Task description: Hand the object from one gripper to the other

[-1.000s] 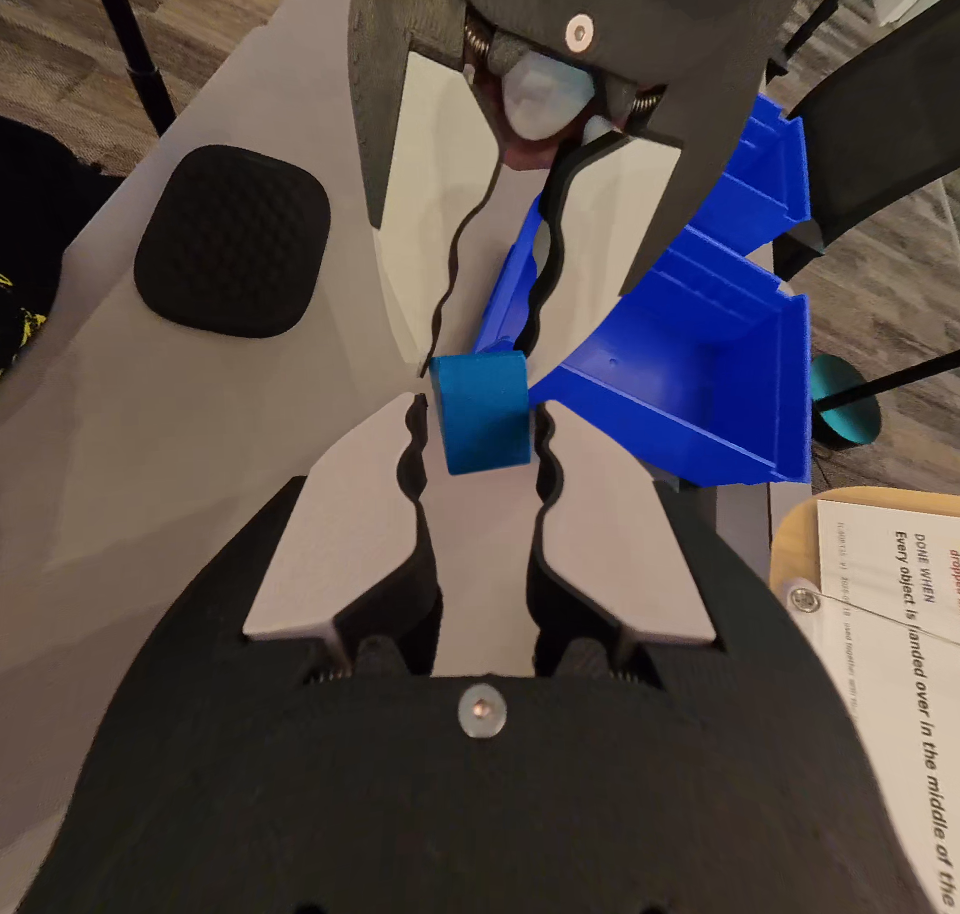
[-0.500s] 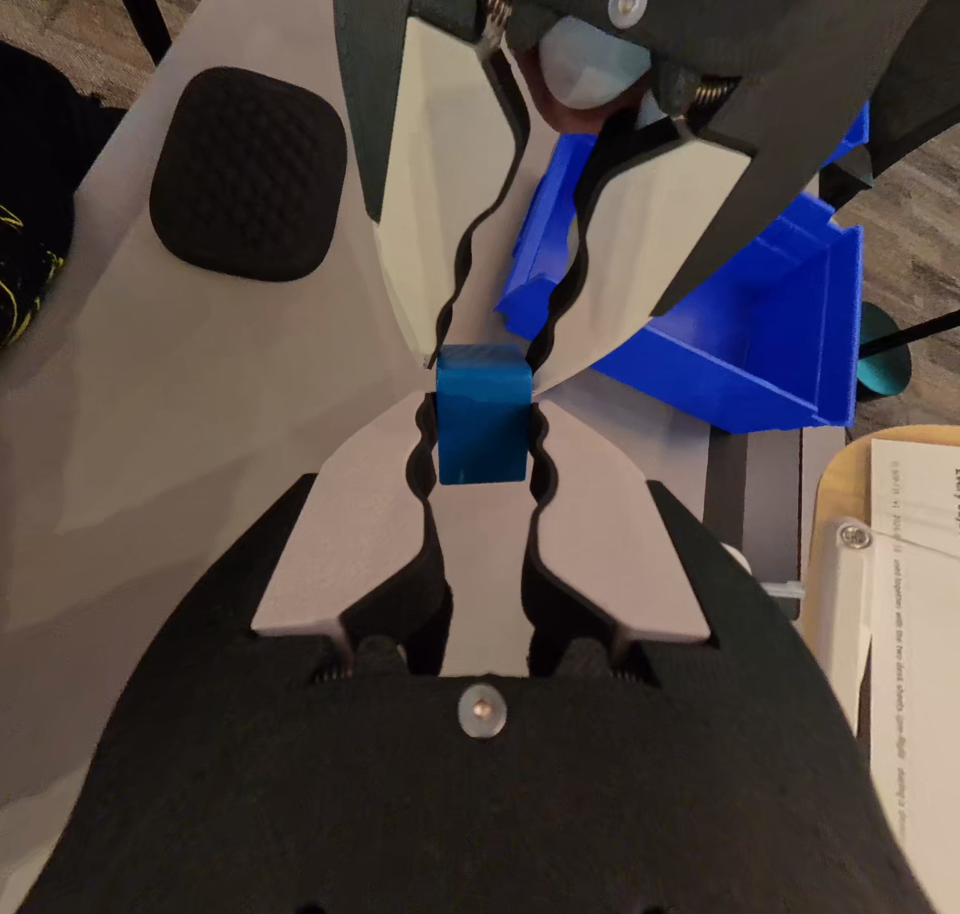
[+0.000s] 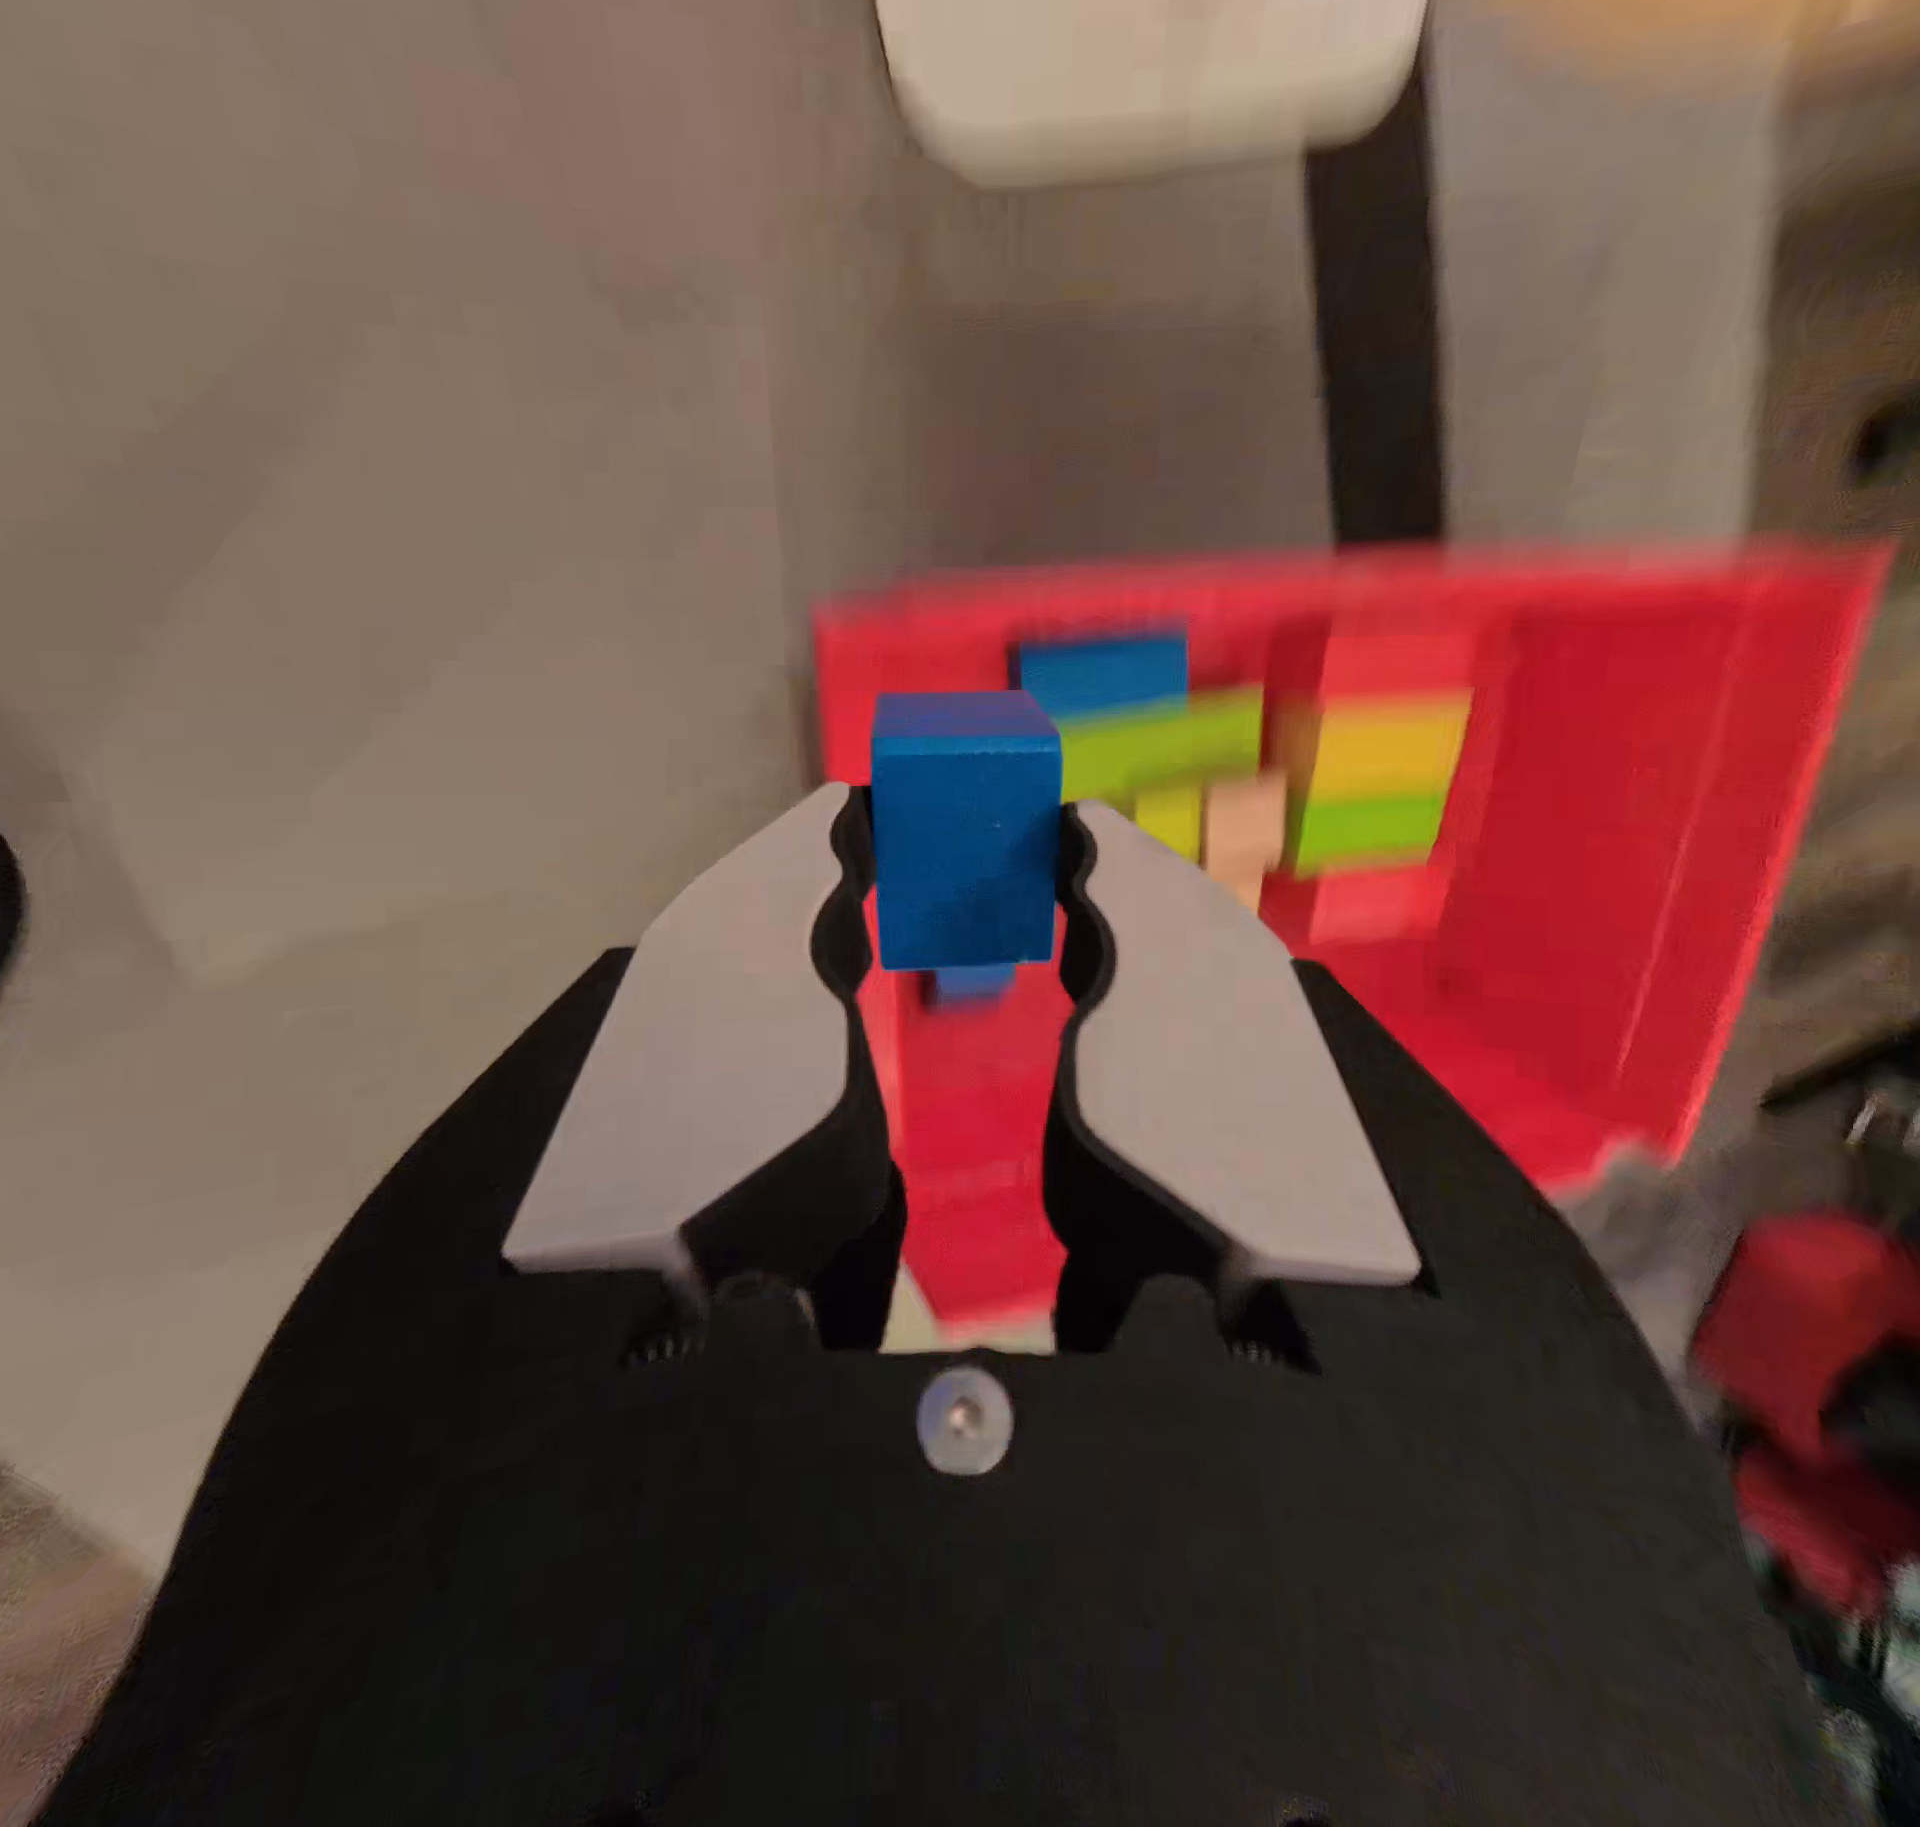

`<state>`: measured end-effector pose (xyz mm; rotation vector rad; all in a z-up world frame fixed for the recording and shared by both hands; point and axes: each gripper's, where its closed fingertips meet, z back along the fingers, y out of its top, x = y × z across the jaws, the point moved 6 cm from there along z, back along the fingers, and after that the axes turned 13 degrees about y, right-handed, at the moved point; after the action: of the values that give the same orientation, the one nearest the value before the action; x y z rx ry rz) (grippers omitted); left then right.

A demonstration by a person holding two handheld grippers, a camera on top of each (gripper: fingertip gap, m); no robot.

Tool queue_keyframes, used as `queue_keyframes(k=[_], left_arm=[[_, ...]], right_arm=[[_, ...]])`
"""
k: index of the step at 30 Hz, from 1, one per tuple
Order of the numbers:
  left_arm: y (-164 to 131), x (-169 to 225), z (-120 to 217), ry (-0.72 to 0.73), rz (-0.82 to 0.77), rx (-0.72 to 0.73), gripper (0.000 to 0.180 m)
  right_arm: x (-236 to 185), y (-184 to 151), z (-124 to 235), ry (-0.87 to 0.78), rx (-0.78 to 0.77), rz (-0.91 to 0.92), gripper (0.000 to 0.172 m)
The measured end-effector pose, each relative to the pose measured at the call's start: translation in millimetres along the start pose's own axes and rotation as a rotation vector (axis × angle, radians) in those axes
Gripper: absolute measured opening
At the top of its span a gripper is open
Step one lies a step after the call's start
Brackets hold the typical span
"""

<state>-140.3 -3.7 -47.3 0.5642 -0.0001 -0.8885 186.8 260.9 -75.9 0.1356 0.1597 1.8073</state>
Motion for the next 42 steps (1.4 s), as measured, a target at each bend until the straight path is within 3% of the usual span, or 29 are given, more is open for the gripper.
queue_keyframes(k=[3, 9, 14, 23, 42], left_arm=[[-7, -1, -7, -0.012, 0.03, 0.004, 0.028], [-13, 0, -13, -0.025, 0.033, -0.019, 0.027], [-19, -1, -15, -0.029, 0.04, -0.038, 0.026], [-20, 3, -19, -0.041, 0.029, -0.044, 0.027], [-26, 4, -19, -0.042, 0.034, -0.05, 0.027]], right_arm=[[24, -63, -22, 0.05, -0.151, -0.13, 0.031], [40, -110, -64, 0.128, -0.339, -0.2, 0.031], [41, -115, -83, 0.184, -0.41, -0.196, 0.031], [41, -115, -85, 0.21, -0.604, -0.173, 0.032], [43, -88, -85, 0.232, -0.446, -0.139, 0.031]])
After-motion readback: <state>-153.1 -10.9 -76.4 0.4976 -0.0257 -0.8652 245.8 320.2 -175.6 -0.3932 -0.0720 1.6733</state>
